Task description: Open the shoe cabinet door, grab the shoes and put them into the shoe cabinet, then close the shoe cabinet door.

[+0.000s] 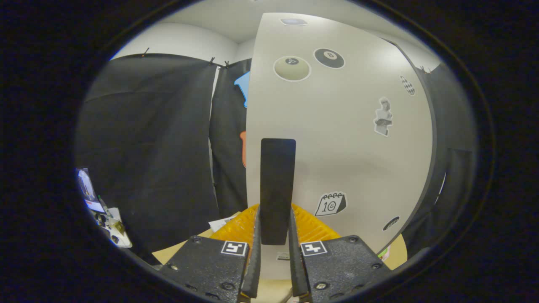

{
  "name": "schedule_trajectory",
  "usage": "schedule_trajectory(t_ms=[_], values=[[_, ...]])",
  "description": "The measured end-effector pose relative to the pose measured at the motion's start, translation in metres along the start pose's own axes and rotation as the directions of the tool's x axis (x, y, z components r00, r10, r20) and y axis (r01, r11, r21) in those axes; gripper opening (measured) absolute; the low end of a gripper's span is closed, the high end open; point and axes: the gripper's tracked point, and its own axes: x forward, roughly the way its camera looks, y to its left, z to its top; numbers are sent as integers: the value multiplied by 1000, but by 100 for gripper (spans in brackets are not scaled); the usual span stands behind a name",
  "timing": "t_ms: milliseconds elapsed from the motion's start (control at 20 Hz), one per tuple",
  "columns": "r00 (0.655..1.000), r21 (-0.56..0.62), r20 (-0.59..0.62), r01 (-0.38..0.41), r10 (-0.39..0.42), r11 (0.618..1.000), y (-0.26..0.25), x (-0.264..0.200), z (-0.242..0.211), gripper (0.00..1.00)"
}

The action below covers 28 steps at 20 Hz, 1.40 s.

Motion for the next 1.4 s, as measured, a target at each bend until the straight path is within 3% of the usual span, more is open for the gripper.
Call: schedule_trajectory(t_ms=[400,1400], values=[[999,-67,-15,-44,43,997,-6,-28,-9,33],[994,-25,66,-89,90,996,-31,-93,-25,33]])
